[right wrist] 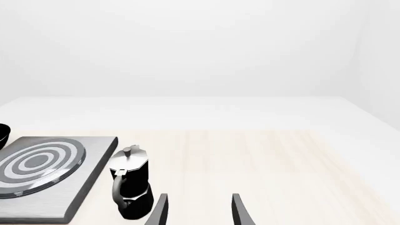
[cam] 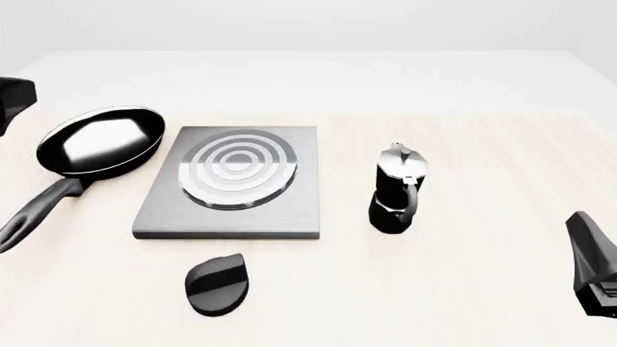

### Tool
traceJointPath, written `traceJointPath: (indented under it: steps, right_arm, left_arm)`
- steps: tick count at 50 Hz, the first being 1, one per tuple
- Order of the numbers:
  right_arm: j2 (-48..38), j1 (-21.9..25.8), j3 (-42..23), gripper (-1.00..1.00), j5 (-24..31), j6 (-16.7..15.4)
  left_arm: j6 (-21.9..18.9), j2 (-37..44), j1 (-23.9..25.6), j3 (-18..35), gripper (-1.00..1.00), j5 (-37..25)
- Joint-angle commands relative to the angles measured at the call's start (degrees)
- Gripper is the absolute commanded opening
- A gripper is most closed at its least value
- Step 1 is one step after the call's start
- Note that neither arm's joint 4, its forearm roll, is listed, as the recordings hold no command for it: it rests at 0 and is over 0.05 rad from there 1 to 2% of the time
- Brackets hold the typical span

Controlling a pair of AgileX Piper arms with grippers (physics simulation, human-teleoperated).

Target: Turn on the stove and put the frying pan on it.

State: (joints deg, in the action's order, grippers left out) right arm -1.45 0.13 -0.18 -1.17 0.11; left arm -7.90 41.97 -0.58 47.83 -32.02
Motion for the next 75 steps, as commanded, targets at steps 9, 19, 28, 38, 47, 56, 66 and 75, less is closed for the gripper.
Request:
traceJointPath:
  steps: [9, 19, 28, 38, 47, 56, 66, 75]
  right_arm:
    - [0.0, 0.0, 0.0, 1.0, 0.0, 0.0]
    - [0.0, 0.0, 0.0, 1.0, 0.0, 0.0]
    - [0.0, 0.0, 0.0, 1.0, 0.0, 0.0]
    - [0.0, 0.0, 0.0, 1.0, 0.0, 0.0]
    - [0.0, 0.0, 0.0, 1.0, 0.0, 0.0]
    - [0.0, 0.0, 0.0, 1.0, 0.0, 0.0]
    - [0.0, 0.0, 0.0, 1.0, 0.0, 0.0]
    - [0.0, 0.0, 0.0, 1.0, 0.0, 0.0]
  left_arm:
    - [-1.6, 7.6, -4.5, 2.8, 1.0, 0.5]
    - [-2.2, 11.8, -5.6, 2.8, 1.0, 2.3]
    - [-3.9, 16.0, -7.4, 3.8, 1.0, 4.5]
    - [-6.0, 21.0, -10.5, 3.9, 1.0, 8.5]
    - [-7.6, 26.4, -12.0, 5.0, 1.0, 12.3]
    - [-8.8, 31.3, -12.4, 6.5, 1.0, 14.8]
    - [-8.3, 37.6, -12.8, 7.4, 1.0, 18.5]
    - [-7.8, 41.8, -13.2, 7.5, 1.0, 21.1]
